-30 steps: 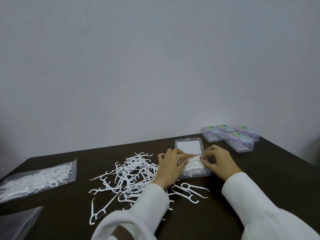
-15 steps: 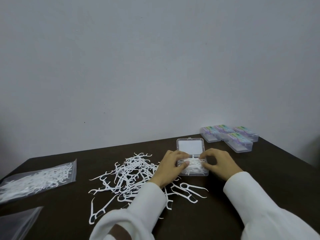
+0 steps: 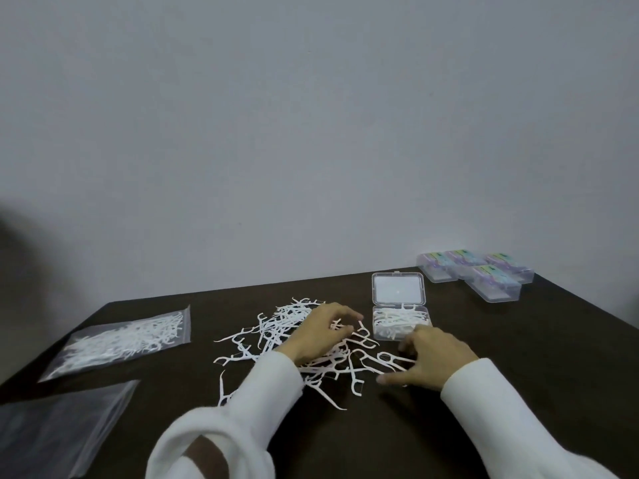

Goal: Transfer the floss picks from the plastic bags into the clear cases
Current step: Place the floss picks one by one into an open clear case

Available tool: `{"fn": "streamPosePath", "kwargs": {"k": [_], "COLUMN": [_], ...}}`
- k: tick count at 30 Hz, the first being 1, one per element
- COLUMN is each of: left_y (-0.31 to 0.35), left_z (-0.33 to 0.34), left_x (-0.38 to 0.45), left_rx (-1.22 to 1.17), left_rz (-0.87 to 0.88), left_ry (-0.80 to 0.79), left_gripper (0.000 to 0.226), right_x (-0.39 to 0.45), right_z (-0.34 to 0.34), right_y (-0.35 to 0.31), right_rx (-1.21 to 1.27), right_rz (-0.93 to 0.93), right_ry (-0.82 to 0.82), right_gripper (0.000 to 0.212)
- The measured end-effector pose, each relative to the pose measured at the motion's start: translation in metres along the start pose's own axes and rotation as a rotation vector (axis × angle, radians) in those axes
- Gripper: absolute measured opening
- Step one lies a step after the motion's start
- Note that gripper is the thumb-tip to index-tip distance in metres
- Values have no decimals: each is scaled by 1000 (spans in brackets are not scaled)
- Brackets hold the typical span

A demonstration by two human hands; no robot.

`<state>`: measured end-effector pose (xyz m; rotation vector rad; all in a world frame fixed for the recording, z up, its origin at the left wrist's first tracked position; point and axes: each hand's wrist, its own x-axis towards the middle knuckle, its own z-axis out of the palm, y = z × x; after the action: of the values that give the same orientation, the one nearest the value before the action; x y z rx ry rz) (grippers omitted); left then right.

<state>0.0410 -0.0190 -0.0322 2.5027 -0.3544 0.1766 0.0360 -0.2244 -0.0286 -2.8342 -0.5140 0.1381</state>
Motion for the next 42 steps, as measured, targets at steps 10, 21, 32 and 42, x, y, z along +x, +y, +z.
{"fn": "streamPosePath", "kwargs": {"k": [10, 21, 32, 42], "left_y": [6, -4, -2, 4], "left_z": [-29, -8, 8, 5], "left_x": [-37, -40, -29, -12], "left_rx": [97, 69, 528, 155], "left_rz": [-132, -42, 209, 194], "left_ry": [-506, -115, 121, 378], "left_gripper": [71, 31, 23, 15], "right_x": [14, 18, 26, 49], "right_z": [21, 11, -11, -8], "right_y": [-28, -31, 4, 35], "right_rx": [69, -44, 249, 235], "right_rz": [16, 5, -137, -137], "right_ry": [51, -21, 343, 306], "right_gripper": [14, 8, 14, 24]}}
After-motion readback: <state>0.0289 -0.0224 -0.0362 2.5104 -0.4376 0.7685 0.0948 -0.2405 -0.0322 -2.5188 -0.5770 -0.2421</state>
